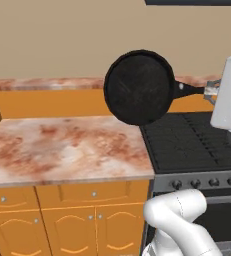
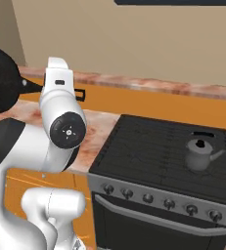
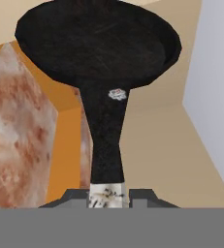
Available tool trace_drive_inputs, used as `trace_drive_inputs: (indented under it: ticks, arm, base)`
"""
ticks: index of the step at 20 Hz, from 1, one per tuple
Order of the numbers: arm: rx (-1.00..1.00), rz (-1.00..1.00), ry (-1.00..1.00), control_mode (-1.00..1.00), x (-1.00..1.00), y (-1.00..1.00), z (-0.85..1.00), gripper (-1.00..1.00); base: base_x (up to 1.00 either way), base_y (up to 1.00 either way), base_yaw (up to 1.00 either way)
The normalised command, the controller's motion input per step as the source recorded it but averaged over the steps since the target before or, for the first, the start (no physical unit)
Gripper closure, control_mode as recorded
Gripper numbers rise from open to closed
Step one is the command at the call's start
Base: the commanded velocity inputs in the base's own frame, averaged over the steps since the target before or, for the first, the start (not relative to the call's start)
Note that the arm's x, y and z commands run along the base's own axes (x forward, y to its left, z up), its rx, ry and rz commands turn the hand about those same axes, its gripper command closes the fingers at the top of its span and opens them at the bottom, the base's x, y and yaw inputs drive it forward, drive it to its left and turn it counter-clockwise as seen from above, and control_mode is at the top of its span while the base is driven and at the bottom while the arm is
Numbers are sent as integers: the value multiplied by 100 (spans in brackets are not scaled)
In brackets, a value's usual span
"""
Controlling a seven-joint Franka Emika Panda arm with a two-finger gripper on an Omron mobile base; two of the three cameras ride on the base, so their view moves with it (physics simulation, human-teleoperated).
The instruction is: Pick the pan from the cabinet and place it on the stove. Then turn on the stove burner for the pan.
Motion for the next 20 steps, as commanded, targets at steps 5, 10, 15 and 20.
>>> trace_drive_inputs:
  ticks: [5, 10, 15, 20]
  arm:
    - [0, 0, 0, 100, 0, 0, 0, 100]
    - [0, 0, 0, 100, 0, 0, 0, 100]
    - [0, 0, 0, 100, 0, 0, 0, 100]
    - [0, 0, 0, 100, 0, 0, 0, 100]
  base:
    - [37, 52, 0]
    - [33, 47, 0]
    - [26, 40, -5]
    - [26, 35, -11]
